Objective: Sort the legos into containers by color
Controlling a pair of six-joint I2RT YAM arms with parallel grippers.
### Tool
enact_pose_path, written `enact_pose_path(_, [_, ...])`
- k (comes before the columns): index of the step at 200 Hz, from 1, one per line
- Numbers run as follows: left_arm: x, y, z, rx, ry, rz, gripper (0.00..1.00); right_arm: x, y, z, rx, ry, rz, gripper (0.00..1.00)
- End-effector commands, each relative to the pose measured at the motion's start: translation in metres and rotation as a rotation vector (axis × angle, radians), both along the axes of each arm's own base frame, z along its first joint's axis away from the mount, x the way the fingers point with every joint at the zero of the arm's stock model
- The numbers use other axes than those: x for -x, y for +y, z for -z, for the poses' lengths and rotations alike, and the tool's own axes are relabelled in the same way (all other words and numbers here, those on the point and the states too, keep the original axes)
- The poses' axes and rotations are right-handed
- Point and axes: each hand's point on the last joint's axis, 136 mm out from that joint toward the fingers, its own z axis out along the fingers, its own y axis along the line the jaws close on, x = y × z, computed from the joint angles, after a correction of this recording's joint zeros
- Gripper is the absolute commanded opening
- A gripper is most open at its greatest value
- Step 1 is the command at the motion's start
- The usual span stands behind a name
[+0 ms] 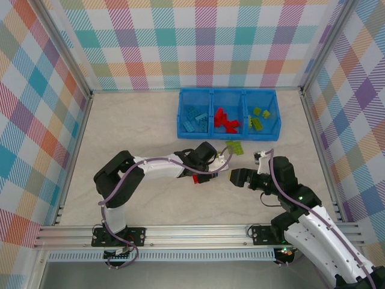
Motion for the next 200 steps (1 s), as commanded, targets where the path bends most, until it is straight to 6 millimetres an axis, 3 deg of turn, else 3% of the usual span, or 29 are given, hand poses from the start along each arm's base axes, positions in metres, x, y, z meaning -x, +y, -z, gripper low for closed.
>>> enact_pose_path(1, [0.008,0.006,0.007,-0.008,0.057,-0.002,0.16,0.001,0.003,-0.004,-0.02,0.014,-0.006,0.92])
enact_pose_path(28, [0.0,0.004,-0.017,0.045,0.003,-0.034,0.16,0.001,0.002,-0.009,-0.021,0.004,-0.001,0.92])
enact_pose_path(54, [-0.027,0.006,-0.059,0.131,-0.105,-0.143,0.17,-0.001,0.002,-0.015,-0.034,-0.015,0.007,0.92])
enact_pose_path(90, [-0.092,0.026,-0.126,0.279,-0.273,-0.371,0.18,-0.006,0.003,-0.017,-0.04,-0.032,0.017,0.92])
enact_pose_path(117, [-0.152,0.05,-0.159,0.342,-0.351,-0.559,0.18,-0.008,0.004,-0.016,-0.043,-0.032,0.019,0.92])
enact_pose_path(139, [-0.2,0.068,-0.171,0.398,-0.363,-0.682,0.17,-0.009,0.004,-0.016,-0.045,-0.033,0.021,0.92])
enact_pose_path(171, [-0.257,0.073,-0.158,0.383,-0.335,-0.765,0.18,-0.008,0.004,-0.018,-0.049,-0.028,0.023,0.92])
enact_pose_path(190, [-0.277,0.071,-0.16,0.382,-0.338,-0.785,0.25,-0.006,0.001,-0.018,-0.042,-0.024,0.027,0.92])
enact_pose_path(200, [-0.285,0.071,-0.164,0.386,-0.342,-0.794,0.35,-0.005,0.001,-0.019,-0.042,-0.02,0.03,0.92])
